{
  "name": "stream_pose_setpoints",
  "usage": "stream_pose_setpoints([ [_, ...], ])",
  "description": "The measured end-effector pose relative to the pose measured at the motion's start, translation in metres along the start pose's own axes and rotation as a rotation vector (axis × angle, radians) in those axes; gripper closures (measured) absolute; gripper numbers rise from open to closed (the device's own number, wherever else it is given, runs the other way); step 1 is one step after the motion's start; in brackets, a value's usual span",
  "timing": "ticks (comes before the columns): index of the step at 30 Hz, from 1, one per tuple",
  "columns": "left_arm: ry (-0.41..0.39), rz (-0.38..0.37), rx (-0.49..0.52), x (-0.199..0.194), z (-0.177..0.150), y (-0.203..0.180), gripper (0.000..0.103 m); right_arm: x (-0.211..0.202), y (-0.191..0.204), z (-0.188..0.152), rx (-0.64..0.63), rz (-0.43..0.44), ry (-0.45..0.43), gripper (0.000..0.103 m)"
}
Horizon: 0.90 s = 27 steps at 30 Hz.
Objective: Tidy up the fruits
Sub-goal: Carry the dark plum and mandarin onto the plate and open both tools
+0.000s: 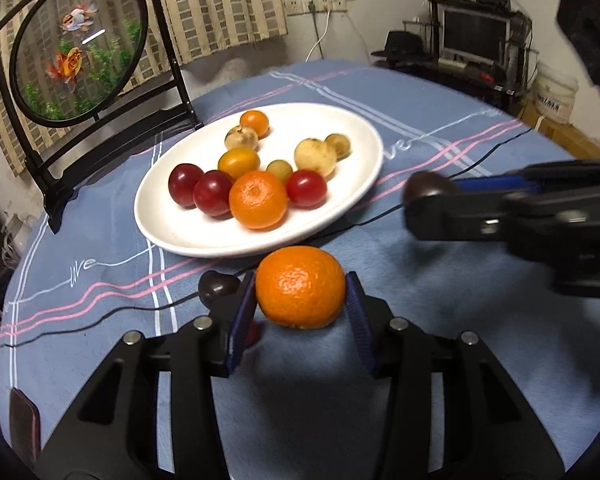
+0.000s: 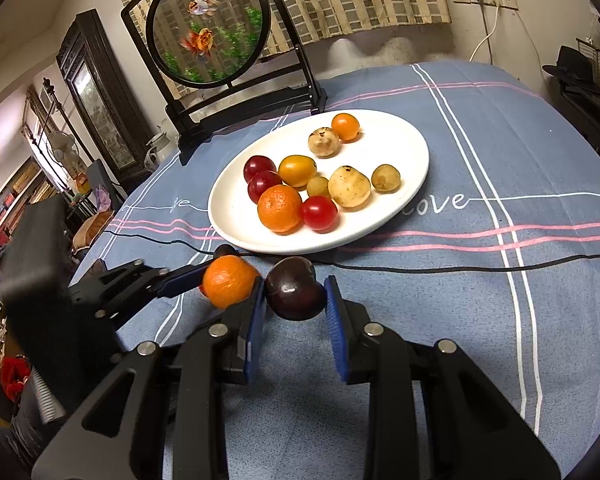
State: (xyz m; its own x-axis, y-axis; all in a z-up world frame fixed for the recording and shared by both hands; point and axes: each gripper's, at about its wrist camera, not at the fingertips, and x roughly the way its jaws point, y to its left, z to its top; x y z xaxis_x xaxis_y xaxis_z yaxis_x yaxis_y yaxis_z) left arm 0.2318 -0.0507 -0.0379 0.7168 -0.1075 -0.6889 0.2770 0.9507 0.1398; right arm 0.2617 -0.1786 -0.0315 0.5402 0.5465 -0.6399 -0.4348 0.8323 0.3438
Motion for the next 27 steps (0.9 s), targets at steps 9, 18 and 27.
stream_pose_setpoints([
  [9,-0.046,-0.059,-0.096,-0.028,-0.006,0.015,0.058,0.003,0.008,-0.002,-0.052,-0.012,-0.015,0.073],
  [18,-0.067,-0.062,-0.220,0.002,0.063,0.083,0.058,0.036,-0.002,0.060,-0.062,-0.032,-0.100,0.073],
  [27,-0.010,-0.003,-0.265,0.077,0.110,0.108,0.058,0.096,-0.027,0.110,-0.037,-0.092,-0.091,0.073],
])
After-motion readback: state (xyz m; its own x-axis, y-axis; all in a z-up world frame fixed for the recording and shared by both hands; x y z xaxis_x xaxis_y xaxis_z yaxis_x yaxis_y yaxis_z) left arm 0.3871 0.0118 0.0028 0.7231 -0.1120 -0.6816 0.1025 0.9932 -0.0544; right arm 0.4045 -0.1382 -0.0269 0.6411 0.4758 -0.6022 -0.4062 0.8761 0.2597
